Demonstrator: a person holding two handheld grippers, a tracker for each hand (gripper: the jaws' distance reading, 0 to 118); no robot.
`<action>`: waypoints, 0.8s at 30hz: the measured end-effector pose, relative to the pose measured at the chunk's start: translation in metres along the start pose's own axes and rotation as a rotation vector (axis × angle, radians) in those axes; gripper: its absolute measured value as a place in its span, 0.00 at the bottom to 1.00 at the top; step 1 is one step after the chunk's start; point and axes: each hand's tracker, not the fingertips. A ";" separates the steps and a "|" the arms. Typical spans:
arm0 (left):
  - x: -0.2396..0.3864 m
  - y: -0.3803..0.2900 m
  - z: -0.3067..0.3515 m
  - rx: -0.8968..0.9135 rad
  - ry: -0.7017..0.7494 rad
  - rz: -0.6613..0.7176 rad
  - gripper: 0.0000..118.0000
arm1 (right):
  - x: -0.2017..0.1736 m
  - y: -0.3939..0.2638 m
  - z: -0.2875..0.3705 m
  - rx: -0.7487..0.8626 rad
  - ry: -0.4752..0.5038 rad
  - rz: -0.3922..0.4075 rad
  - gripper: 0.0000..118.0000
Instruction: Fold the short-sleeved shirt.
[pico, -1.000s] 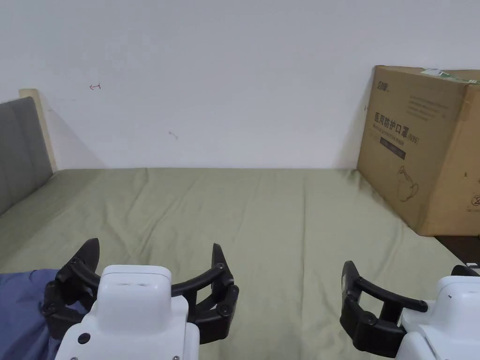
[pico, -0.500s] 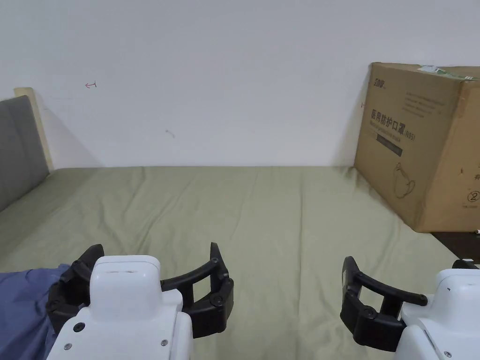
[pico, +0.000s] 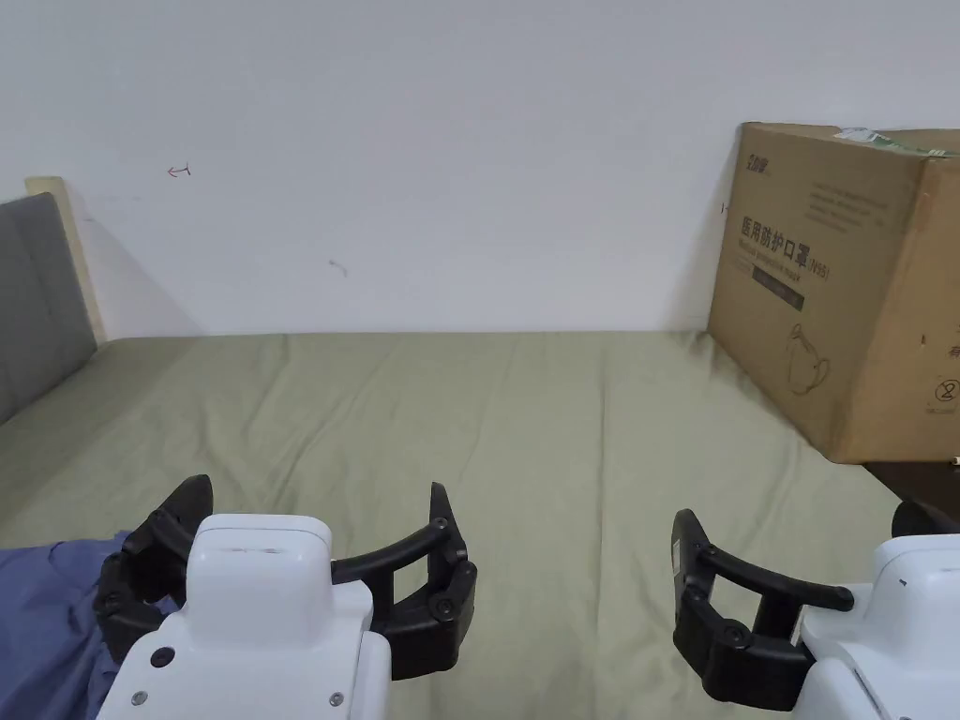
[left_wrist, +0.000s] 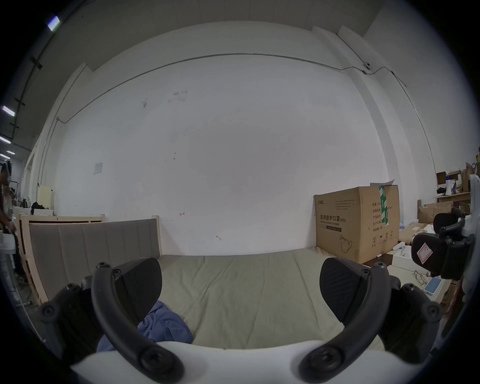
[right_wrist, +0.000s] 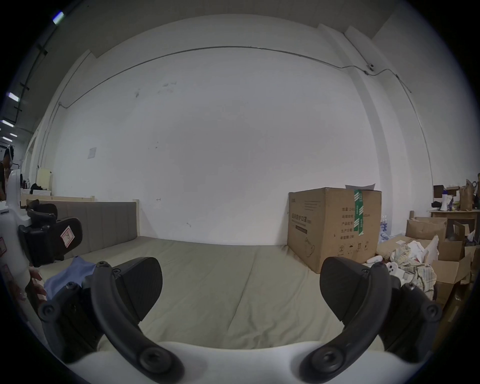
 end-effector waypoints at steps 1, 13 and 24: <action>0.000 0.000 0.000 0.000 -0.001 0.000 1.00 | 0.000 0.000 0.000 -0.003 0.003 -0.005 1.00; 0.004 0.001 0.003 -0.012 -0.037 0.006 1.00 | 0.012 -0.005 -0.004 -0.077 -0.052 -0.147 1.00; 0.008 -0.002 -0.001 -0.067 -0.044 -0.045 0.00 | 0.007 -0.005 -0.004 -0.052 -0.063 -0.049 0.05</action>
